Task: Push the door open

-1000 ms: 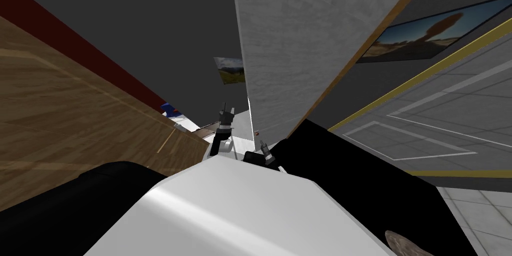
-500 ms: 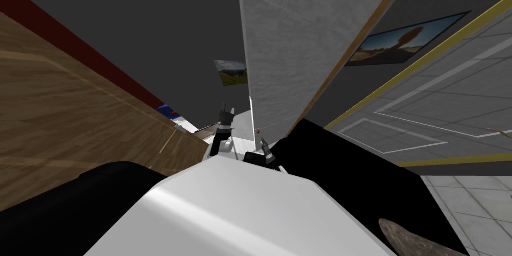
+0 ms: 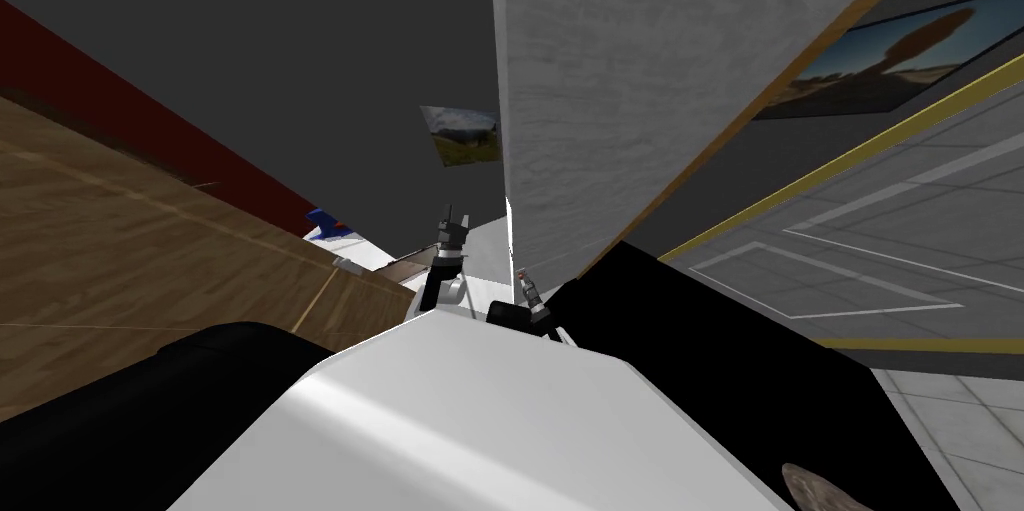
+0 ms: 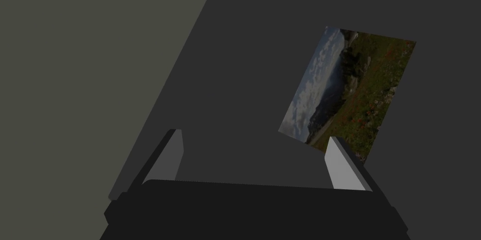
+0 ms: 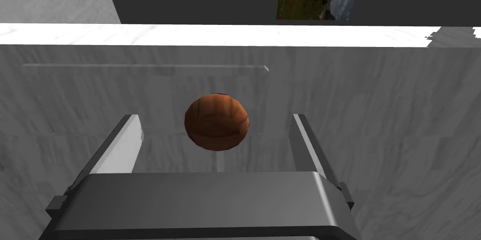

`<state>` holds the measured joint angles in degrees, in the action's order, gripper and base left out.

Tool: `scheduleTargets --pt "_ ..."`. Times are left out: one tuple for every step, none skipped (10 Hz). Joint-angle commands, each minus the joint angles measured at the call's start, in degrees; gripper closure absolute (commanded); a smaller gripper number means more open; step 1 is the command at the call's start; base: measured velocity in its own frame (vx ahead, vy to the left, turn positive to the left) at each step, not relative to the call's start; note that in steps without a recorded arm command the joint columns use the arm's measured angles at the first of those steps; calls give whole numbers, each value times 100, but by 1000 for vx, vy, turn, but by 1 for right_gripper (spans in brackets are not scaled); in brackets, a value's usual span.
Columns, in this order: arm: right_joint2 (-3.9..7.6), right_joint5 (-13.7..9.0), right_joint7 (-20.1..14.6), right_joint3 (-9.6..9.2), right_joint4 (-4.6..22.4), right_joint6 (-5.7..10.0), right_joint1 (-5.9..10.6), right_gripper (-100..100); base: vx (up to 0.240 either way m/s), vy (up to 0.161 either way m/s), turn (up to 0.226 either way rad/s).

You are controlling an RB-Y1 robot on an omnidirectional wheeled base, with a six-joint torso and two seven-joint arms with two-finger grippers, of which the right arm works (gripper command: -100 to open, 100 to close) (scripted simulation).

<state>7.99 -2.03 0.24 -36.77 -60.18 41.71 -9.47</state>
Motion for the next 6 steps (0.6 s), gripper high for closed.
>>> scheduleTargets --pt "4 0 2 -3 -3 3 -7 100 0 0 0" --pt "4 0 2 -3 -3 3 -7 100 -24 -20 -5" --pt "4 0 2 -3 -3 3 -7 100 -28 -18 6" --pt "4 0 2 -3 -3 3 -7 100 -18 -11 3" --pt "4 0 2 -3 -3 3 -7 100 -6 -3 -1" --pt "4 0 2 -3 -3 3 -7 100 0 0 0"
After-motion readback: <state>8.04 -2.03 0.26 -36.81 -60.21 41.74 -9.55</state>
